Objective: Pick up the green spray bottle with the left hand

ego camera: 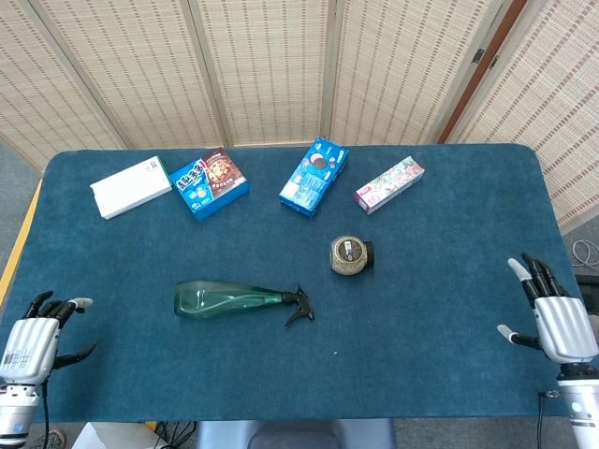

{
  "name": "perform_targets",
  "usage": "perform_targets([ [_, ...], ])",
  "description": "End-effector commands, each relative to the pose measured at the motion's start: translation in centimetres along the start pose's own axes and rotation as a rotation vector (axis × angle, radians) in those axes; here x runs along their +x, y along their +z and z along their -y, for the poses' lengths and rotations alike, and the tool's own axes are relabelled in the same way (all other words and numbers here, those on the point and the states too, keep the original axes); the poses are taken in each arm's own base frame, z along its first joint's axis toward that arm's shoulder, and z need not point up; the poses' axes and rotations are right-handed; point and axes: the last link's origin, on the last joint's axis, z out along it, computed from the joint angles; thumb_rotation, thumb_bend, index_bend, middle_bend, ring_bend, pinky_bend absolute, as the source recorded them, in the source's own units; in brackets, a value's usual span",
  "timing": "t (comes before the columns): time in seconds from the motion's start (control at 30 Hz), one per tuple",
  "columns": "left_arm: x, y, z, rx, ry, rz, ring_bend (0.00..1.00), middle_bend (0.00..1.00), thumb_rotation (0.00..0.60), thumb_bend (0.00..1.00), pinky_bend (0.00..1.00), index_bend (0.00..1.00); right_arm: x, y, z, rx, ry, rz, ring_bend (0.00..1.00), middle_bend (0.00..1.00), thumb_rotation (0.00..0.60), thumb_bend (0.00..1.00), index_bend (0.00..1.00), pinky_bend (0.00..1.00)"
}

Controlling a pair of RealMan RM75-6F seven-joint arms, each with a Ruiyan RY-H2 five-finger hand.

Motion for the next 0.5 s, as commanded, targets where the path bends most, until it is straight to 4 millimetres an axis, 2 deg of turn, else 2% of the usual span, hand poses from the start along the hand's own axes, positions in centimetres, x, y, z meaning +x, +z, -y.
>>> perform_targets([
  [0.03, 0.4, 0.6, -1.8, -0.105, -0.029, -0.032, 0.31, 0.38, 0.600, 0.00, 0.12, 0.31, 0.3, 0.0, 0.0, 0.001, -0.005, -0.011, 0.00, 0.00, 0.600, 0.00, 0.00, 0.35],
  [0.23, 1.3, 2.4, -4.2, -0.202, -0.094, 0.013, 0.17, 0.26, 0.600, 0.00, 0.09, 0.24, 1.1, -0.3, -0.1, 0.000, 0.005, -0.049, 0.00, 0.00, 0.600, 0.00, 0.00, 0.35],
  [0.5, 1.3, 5.0, -6.7, -0.297, -0.143, 0.099, 0.14, 0.25, 0.600, 0.00, 0.07, 0.23, 1.3, -0.3, -0.6, -0.015, 0.003, -0.056, 0.00, 0.00, 0.600, 0.00, 0.00, 0.35],
])
